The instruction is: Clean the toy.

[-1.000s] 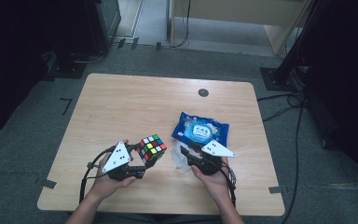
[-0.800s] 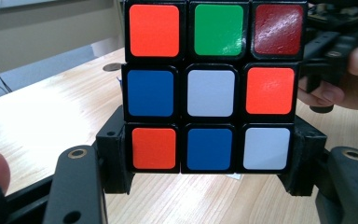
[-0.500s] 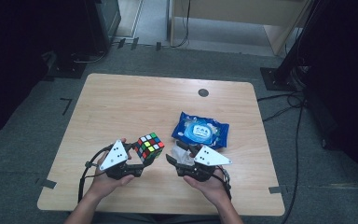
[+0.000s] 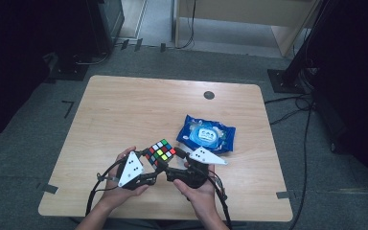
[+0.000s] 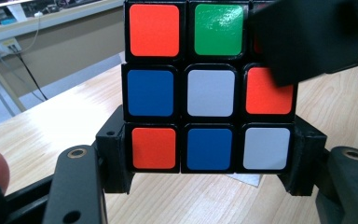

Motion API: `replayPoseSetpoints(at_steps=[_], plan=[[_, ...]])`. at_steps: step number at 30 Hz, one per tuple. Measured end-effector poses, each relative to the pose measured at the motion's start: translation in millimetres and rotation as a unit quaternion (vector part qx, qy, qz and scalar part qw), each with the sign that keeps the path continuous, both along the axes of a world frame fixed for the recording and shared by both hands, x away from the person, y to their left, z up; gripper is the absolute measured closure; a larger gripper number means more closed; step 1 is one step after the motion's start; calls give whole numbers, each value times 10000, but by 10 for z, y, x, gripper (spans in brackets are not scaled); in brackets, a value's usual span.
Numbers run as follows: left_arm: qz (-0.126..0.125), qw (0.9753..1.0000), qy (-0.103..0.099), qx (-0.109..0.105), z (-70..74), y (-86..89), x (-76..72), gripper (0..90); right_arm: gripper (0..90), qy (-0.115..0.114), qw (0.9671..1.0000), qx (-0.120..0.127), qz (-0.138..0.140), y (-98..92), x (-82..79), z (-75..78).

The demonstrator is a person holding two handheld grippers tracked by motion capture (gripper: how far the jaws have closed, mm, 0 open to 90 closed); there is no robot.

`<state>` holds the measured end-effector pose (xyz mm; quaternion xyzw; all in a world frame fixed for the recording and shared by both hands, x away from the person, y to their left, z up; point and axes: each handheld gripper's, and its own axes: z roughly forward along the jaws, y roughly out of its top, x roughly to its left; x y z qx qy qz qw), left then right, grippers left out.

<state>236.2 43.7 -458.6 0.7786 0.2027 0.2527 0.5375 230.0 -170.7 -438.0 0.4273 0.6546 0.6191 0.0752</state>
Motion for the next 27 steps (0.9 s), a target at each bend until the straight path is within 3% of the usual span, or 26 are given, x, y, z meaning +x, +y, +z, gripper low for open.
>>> replayPoseSetpoints(at_steps=[2,6,8,10,14,16,20,27], plan=[[-6,10000,-57,43,0,-19,-18,345,327,16,10000,29,44,9,-5,-3],[8,10000,-46,50,8,-37,-17,344,344,-83,9999,-36,-82,20,-48,17],[12,10000,58,49,9,-52,-7,342,345,-285,9990,-287,-209,59,-86,32],[100,9998,56,181,8,-80,-8,334,345,-445,9968,-578,-330,107,-125,48],[237,9991,-31,341,19,-133,-34,281,345,-698,9896,-1157,-499,204,-170,76],[238,9991,-83,350,40,-135,-42,272,345,-689,9880,-1286,-498,225,-168,71],[254,9990,-127,353,62,-136,-51,273,345,-491,9886,-1344,-474,242,-153,44],[232,9991,-188,317,91,-115,-52,324,343,-441,9890,-1359,-377,257,-153,59]])
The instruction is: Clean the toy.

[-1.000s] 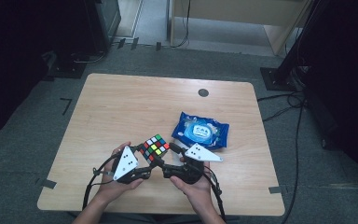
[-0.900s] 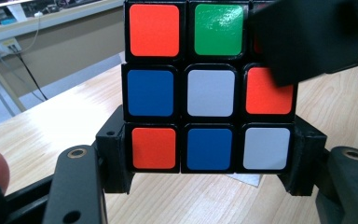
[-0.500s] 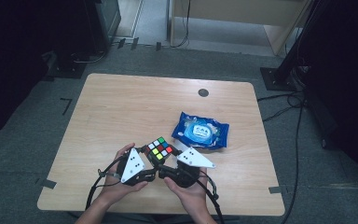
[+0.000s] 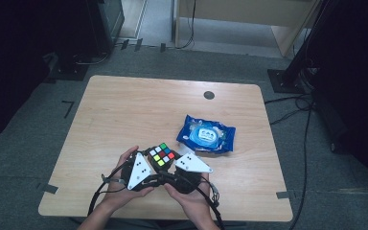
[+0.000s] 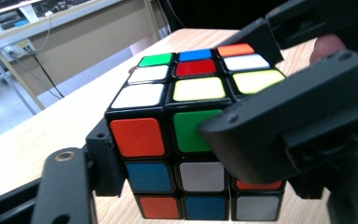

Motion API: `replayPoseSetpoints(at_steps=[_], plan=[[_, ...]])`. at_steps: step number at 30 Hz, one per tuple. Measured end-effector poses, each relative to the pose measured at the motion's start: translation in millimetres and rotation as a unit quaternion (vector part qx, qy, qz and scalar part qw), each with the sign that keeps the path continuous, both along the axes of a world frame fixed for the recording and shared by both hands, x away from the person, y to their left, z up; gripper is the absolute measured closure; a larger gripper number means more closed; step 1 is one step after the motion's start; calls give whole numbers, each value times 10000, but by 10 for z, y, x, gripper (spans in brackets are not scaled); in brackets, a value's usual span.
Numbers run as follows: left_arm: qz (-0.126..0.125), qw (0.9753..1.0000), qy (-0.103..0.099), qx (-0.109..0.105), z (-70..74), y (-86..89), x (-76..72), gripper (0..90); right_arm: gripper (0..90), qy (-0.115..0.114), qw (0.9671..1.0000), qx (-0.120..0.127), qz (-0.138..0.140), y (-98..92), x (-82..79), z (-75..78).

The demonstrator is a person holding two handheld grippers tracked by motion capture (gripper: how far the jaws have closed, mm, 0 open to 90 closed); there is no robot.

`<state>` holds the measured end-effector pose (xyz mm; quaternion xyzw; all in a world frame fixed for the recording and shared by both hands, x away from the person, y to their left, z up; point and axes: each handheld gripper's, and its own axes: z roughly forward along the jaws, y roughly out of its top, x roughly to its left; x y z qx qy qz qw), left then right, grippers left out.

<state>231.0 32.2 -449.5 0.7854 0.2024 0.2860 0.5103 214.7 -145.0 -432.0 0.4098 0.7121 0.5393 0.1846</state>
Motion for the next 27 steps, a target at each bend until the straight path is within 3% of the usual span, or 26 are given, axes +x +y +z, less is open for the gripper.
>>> replayPoseSetpoints(at_steps=[3,9,11,14,19,27], plan=[[-73,10000,22,-45,14,37,5,337,336,26,9999,89,119,-16,20,7],[-8,9984,408,-393,4,168,120,340,263,-174,9979,522,351,-146,26,142],[92,9970,541,-543,17,242,169,340,263,-161,9960,806,343,-252,47,162],[211,9932,769,-849,48,362,245,341,267,-121,9944,997,331,-345,78,104],[264,9847,1118,-1308,94,491,319,340,268,-48,9959,783,452,-279,115,-128],[197,9805,1317,-1443,136,403,285,341,208,-121,9976,310,602,26,123,-308]])
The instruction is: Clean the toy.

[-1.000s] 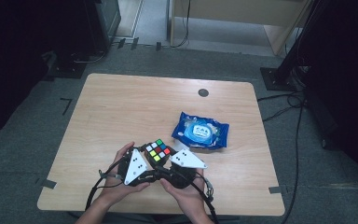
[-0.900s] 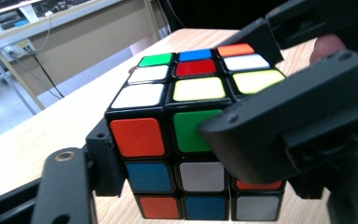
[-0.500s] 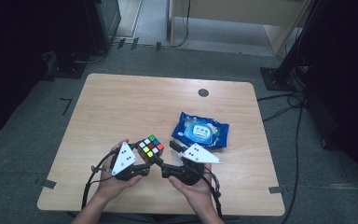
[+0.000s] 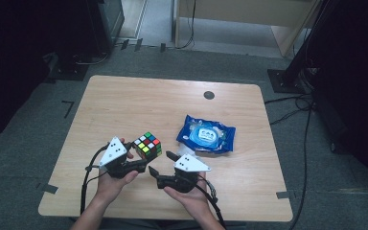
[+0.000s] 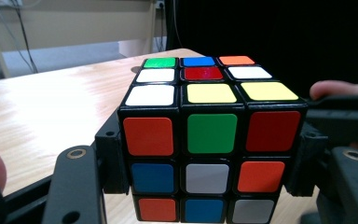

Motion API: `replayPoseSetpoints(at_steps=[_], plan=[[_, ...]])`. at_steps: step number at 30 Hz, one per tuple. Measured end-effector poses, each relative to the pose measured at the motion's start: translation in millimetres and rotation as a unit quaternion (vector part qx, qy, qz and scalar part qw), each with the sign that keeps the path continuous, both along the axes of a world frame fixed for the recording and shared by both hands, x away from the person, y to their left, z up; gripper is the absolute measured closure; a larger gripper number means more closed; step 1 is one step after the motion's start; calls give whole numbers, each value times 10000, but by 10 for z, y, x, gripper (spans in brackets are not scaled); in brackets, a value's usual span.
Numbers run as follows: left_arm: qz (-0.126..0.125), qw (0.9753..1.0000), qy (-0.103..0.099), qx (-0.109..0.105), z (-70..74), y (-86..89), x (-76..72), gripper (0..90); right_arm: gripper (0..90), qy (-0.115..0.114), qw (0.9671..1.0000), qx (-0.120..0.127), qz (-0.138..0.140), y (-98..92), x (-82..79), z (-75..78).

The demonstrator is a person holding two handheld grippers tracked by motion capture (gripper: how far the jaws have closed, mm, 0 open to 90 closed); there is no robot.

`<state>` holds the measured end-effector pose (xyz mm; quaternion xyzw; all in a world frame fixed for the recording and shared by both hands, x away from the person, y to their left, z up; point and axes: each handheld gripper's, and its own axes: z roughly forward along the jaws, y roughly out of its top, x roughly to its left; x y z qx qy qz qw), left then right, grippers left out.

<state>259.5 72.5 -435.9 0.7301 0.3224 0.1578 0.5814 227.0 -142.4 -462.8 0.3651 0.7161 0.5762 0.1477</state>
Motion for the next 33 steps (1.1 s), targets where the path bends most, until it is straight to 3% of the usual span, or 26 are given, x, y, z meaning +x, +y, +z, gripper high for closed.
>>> replayPoseSetpoints(at_steps=[4,9,13,18,20,23,28,31,33], plan=[[-46,9999,88,-14,3,-56,-22,340,226,-100,9999,-9,-124,40,-1,-18],[-165,9998,138,-5,4,-118,-44,340,327,-463,9987,-89,-212,54,-30,-10],[-224,9995,219,9,13,-112,-38,341,338,-822,9955,-427,-220,52,-58,-2],[-310,9988,347,139,54,-120,-28,336,340,-1243,9880,-896,-192,36,-76,7],[-343,9981,483,182,73,-116,-15,328,341,-1491,9815,-1187,-166,39,-91,0],[-393,9967,671,251,98,-102,10,309,341,-2025,9628,-1789,-59,66,-134,-32],[-535,9936,889,439,118,-90,37,311,342,-2516,9376,-2402,6,110,-172,-73],[-629,9923,938,500,118,-98,39,323,342,-2798,9198,-2750,19,106,-178,-91],[-634,9929,825,583,119,-113,16,333,342,-2994,9051,-3019,35,98,-181,-100]])
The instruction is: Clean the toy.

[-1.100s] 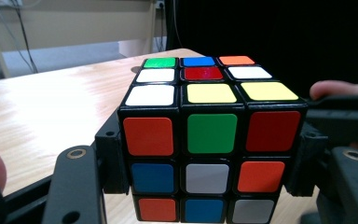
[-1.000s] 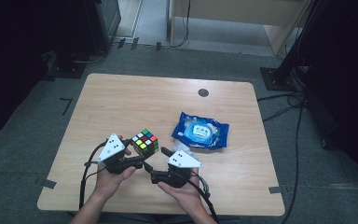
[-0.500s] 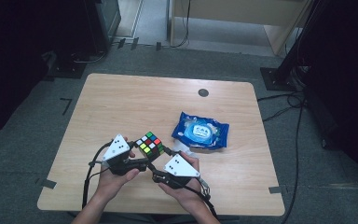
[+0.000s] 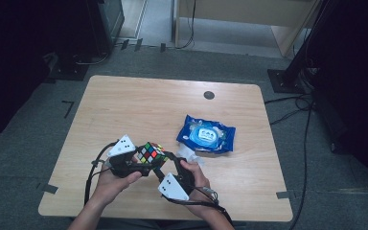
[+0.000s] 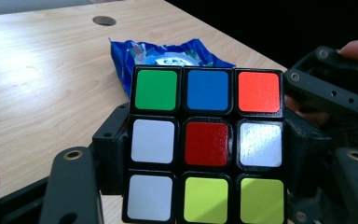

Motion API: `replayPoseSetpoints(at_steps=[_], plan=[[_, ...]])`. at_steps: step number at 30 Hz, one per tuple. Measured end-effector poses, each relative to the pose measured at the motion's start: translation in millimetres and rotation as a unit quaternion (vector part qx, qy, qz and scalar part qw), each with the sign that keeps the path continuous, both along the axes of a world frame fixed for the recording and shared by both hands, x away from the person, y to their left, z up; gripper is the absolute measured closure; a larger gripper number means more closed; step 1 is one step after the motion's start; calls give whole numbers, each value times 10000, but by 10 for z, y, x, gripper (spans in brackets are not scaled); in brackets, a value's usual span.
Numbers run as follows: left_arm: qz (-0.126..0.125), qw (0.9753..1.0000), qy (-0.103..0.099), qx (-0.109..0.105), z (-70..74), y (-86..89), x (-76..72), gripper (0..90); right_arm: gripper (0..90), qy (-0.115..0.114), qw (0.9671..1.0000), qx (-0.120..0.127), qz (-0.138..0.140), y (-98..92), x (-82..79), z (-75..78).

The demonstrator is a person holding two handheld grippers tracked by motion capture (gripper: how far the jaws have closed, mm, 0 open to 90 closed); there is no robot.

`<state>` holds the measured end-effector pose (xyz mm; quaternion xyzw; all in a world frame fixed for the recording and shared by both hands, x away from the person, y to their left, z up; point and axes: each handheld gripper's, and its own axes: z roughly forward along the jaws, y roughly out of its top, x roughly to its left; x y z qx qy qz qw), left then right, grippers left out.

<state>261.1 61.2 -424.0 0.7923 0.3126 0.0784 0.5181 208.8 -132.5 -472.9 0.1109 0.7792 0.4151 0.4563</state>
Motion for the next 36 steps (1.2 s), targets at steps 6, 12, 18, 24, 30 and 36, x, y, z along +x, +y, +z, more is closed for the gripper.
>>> replayPoseSetpoints(at_steps=[6,12,18,24,30,36], plan=[[102,9994,-131,-299,19,53,-1,341,325,340,9985,425,-42,-72,38,44],[427,9931,-167,-1082,3,184,27,341,356,2091,9464,2461,-37,-215,154,77],[180,9948,-244,-969,-17,118,-1,341,410,1830,9557,2291,271,-176,125,124],[-47,9964,-303,-795,-23,93,-14,340,396,1311,9758,1701,410,-189,80,138],[-256,9982,-185,-515,-24,73,-4,338,396,672,9932,838,454,-217,45,145],[-357,9986,-267,-285,-42,36,-24,337,404,96,9988,-62,474,-205,-5,145]])
